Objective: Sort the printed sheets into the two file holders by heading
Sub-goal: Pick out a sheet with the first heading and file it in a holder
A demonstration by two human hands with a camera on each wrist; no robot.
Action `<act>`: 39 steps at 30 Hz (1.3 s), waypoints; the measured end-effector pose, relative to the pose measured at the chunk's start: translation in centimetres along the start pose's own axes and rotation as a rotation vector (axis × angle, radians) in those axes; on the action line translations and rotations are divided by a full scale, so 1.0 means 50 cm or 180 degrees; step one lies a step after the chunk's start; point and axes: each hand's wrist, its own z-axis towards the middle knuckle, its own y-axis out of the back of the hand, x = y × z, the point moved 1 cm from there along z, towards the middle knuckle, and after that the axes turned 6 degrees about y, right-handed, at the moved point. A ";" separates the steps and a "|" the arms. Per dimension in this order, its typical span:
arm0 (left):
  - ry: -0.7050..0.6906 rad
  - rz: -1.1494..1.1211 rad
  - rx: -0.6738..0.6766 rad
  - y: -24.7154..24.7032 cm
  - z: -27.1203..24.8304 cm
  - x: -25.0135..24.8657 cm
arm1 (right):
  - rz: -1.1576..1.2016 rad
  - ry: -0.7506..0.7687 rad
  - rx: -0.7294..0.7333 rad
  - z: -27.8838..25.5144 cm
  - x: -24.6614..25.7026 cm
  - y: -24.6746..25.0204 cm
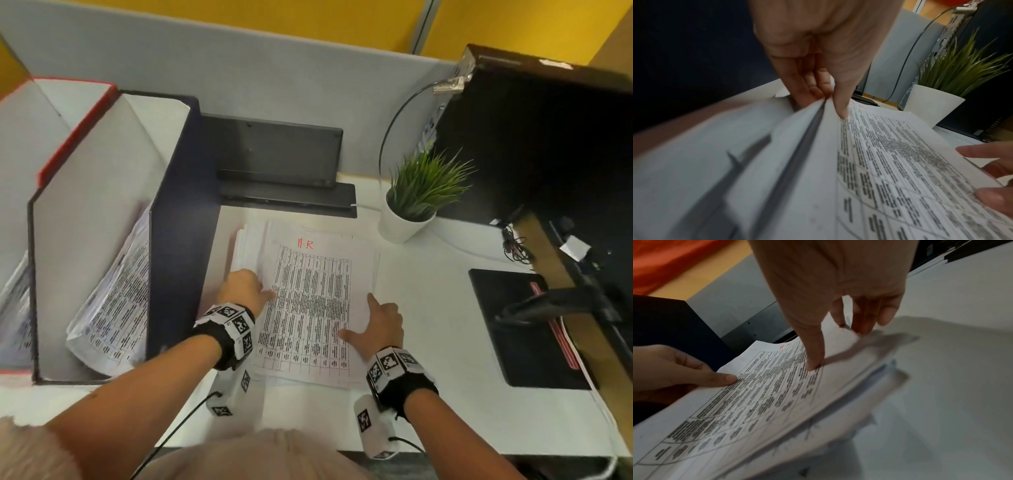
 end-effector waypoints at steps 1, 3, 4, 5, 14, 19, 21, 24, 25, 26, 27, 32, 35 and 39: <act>-0.0025 -0.0017 0.0015 0.002 0.000 0.000 | -0.0062 0.0047 -0.0105 -0.001 0.003 0.002; -0.0074 0.0014 0.0016 0.006 -0.007 -0.002 | 0.0156 0.0230 -0.0232 0.001 0.010 0.001; -0.0107 0.0070 0.0012 0.009 -0.013 -0.002 | 0.0464 0.0321 -0.0198 0.003 0.014 -0.001; -0.0185 0.0129 -0.0024 0.012 -0.021 -0.002 | 0.0807 0.0379 -0.0105 0.005 0.017 -0.002; -0.0838 -0.1639 -0.0065 0.022 -0.073 0.022 | 0.2291 -0.0270 -0.0252 0.027 0.003 0.019; -0.0484 -0.1623 0.0506 0.017 -0.061 0.031 | 0.2369 -0.0132 -0.0390 0.025 -0.008 0.034; -0.0506 -0.1508 0.0578 0.022 -0.053 0.028 | 0.2449 -0.0086 -0.0458 0.022 -0.011 0.036; -0.0491 -0.1317 0.0676 0.029 -0.035 0.021 | 0.2616 -0.0037 -0.0403 0.023 -0.017 0.035; -0.0459 -0.1226 0.0723 0.031 -0.028 0.019 | 0.2632 -0.0048 -0.0416 0.024 -0.019 0.034; -0.0412 -0.1143 0.0782 0.032 -0.022 0.018 | 0.2640 -0.0071 -0.0439 0.026 -0.021 0.033; -0.0368 -0.1085 0.0847 0.035 -0.018 0.014 | 0.2621 -0.0064 -0.0465 0.028 -0.023 0.032; 0.0063 -0.1175 0.0518 0.046 0.012 -0.007 | 0.2247 0.0143 -0.0467 0.042 -0.040 0.024; 0.0365 -0.1349 0.0480 0.043 0.023 -0.015 | 0.2162 0.0167 -0.0340 0.047 -0.049 0.018; 0.0516 -0.1329 0.0462 0.042 0.032 -0.008 | 0.2289 0.0204 -0.0313 0.052 -0.058 0.001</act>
